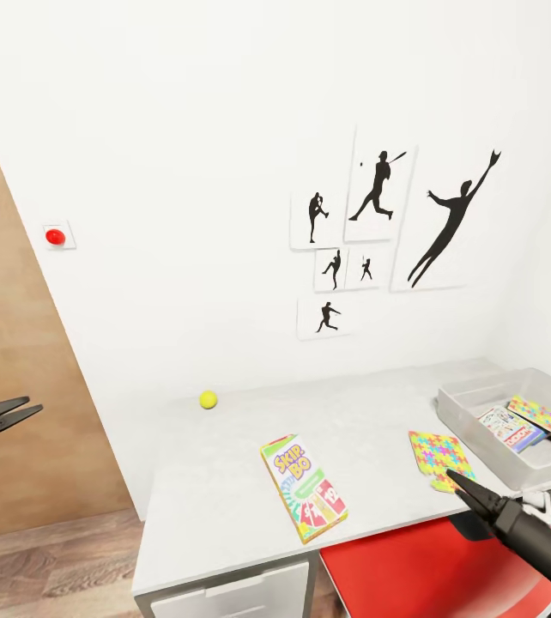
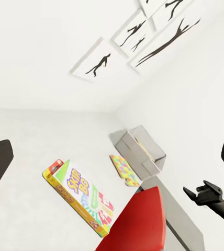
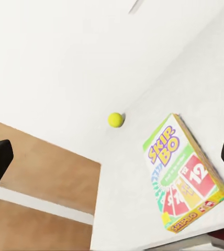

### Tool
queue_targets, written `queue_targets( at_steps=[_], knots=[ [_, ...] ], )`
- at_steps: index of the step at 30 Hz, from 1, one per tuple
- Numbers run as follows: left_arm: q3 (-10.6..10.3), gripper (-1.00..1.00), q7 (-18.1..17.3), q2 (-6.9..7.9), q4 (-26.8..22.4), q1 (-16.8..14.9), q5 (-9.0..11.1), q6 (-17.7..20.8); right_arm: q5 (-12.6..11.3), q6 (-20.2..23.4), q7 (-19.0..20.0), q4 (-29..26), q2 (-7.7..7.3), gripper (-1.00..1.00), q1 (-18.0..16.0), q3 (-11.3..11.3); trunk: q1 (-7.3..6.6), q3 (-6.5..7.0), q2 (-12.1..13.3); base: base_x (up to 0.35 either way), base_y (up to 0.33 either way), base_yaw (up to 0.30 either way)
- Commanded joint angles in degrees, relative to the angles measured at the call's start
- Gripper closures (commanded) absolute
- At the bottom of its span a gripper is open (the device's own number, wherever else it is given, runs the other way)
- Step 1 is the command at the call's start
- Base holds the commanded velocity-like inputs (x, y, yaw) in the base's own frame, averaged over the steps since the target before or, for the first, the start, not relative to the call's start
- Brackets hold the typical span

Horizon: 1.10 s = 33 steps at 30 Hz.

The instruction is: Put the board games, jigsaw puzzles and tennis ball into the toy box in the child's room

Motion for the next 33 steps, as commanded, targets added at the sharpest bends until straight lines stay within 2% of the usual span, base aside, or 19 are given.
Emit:
queue_targets(
  at_steps=[1,5,8,12,13,14,17,19,23,26,33],
  knots=[
    [-0.03,-1.00,-0.22,0.01,0.00,-0.04,-0.02,0.61,-0.05,1.22,-1.95,-0.09,0.03,-1.00,-1.17,0.26,0.03,-0.12,-0.13,0.000,0.000,0.000],
    [-0.10,-1.00,-0.22,0.01,0.00,-0.04,-0.02,0.56,-0.11,4.73,-9.79,-0.20,0.29,-1.00,-6.02,2.19,0.03,-0.12,-0.13,0.000,0.000,0.000],
    [-0.12,-1.00,-0.22,-0.03,0.00,-0.04,-0.02,0.54,-0.30,6.21,-15.49,-0.21,0.38,-1.00,-9.88,5.11,0.03,-0.12,-0.13,0.000,0.000,0.000],
    [-0.18,-1.00,-0.22,-0.07,0.00,-0.04,-0.02,0.53,-0.46,7.08,-22.76,-0.08,0.51,-1.00,-15.48,10.88,0.03,-0.12,-0.13,0.000,0.000,0.000],
    [-0.20,-1.00,-0.22,-0.12,0.00,-0.04,-0.02,0.52,-0.53,7.26,-26.56,0.27,0.58,-1.00,-18.12,14.17,0.03,-0.12,-0.13,0.000,0.000,0.000],
    [-0.20,-1.00,-0.22,-0.18,0.00,-0.04,-0.02,0.52,-0.56,7.33,-28.53,0.51,0.61,-1.00,-19.31,15.74,0.03,-0.12,-0.13,0.000,0.000,0.000],
    [-0.20,-1.00,-0.22,-0.38,0.00,-0.04,-0.02,0.52,-0.64,7.41,-34.46,1.22,0.88,-1.00,-22.26,19.81,0.03,-0.12,-0.13,0.000,0.000,0.000],
    [-0.18,-1.00,-0.22,-0.46,0.00,-0.04,-0.04,0.52,-0.70,7.45,-38.22,1.65,1.36,-1.00,-23.63,21.71,0.03,-0.12,-0.13,0.000,0.000,0.000],
    [-0.16,-1.00,-0.22,-0.55,0.00,-0.04,-0.08,0.52,-0.76,7.53,-44.50,2.15,2.99,-1.00,-25.14,23.76,0.03,-0.12,-0.13,0.000,0.000,0.000],
    [-0.16,-1.00,-0.22,-0.58,0.00,-0.04,-0.10,0.54,-0.80,7.70,-47.63,2.32,4.24,-1.00,-25.66,24.47,0.03,-0.12,-0.13,0.000,0.000,0.000],
    [-0.14,-1.00,-0.22,-0.64,0.00,-0.04,-0.07,0.62,-0.76,7.70,-50.58,2.46,5.52,-1.00,-26.12,25.27,0.03,-0.12,-0.13,0.035,0.012,0.063]
  ],
)
